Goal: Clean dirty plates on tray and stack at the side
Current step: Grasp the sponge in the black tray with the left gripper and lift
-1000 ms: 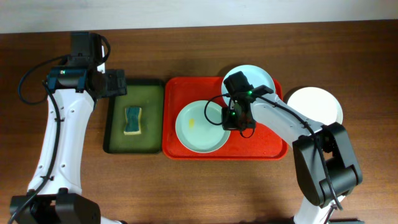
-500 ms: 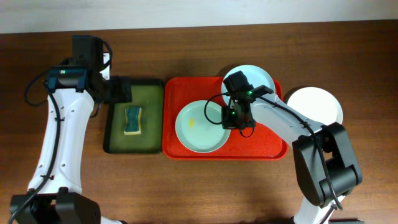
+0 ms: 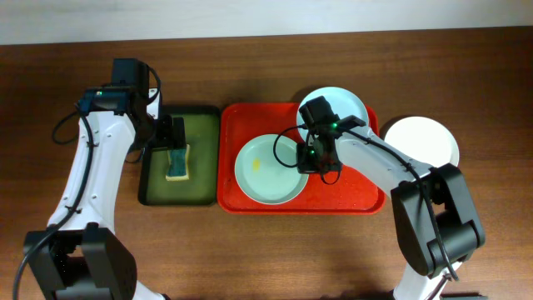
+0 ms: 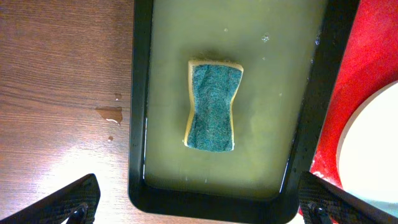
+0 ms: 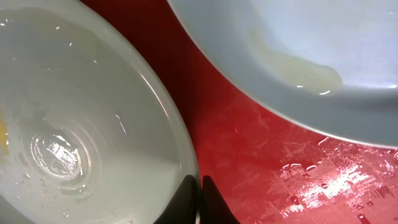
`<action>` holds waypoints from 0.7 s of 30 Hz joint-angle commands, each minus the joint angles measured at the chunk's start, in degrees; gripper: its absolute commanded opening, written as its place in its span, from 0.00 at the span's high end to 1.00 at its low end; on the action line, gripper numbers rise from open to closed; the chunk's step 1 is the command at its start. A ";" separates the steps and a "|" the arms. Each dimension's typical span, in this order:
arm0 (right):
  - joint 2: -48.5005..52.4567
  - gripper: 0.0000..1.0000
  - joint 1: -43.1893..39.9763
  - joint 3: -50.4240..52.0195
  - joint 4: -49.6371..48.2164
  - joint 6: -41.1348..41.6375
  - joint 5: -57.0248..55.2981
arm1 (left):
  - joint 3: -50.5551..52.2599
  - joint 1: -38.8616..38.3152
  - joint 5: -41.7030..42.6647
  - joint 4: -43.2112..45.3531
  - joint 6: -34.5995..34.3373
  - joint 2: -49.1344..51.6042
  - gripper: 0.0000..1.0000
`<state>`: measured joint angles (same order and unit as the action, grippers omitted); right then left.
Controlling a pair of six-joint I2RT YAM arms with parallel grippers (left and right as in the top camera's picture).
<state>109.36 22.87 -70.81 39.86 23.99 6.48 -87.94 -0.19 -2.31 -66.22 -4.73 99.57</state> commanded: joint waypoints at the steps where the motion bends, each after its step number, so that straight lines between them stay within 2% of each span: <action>1: 0.74 0.96 0.42 1.27 -0.52 0.07 -0.52 | 0.39 0.35 0.63 0.39 -0.31 0.28 0.15; 2: 0.74 0.96 0.42 1.27 -0.70 0.04 -0.52 | 0.39 0.35 0.63 0.39 -0.31 0.28 0.34; 3: 0.74 0.96 0.42 1.27 -0.81 0.04 -0.52 | 0.39 0.35 0.66 0.39 -0.31 0.42 0.44; 4: 0.74 0.96 0.42 1.27 -0.94 0.02 -0.52 | 0.39 0.35 0.81 0.42 0.46 0.70 0.47; 7: 0.74 0.96 0.42 1.27 -0.92 0.02 -0.52 | 0.92 0.35 3.06 2.08 3.15 3.50 0.41; 9: 0.74 0.96 0.42 1.27 -0.92 0.02 -0.55 | 0.92 0.35 3.48 3.02 3.89 6.49 0.44; 12: 0.74 0.96 0.42 1.27 -0.92 0.02 -0.55 | 0.92 0.37 7.26 4.52 7.45 11.96 0.55; 16: 0.74 0.96 0.42 1.27 -0.92 0.02 -0.55 | 0.92 0.37 7.26 5.51 7.63 19.08 0.58; 21: 0.74 0.96 0.42 1.27 -0.92 0.02 -0.55 | 0.92 0.37 7.23 5.92 7.61 19.15 0.64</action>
<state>109.36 22.87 -70.48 38.89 23.94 6.50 -87.15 -0.19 4.14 -60.40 2.00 118.10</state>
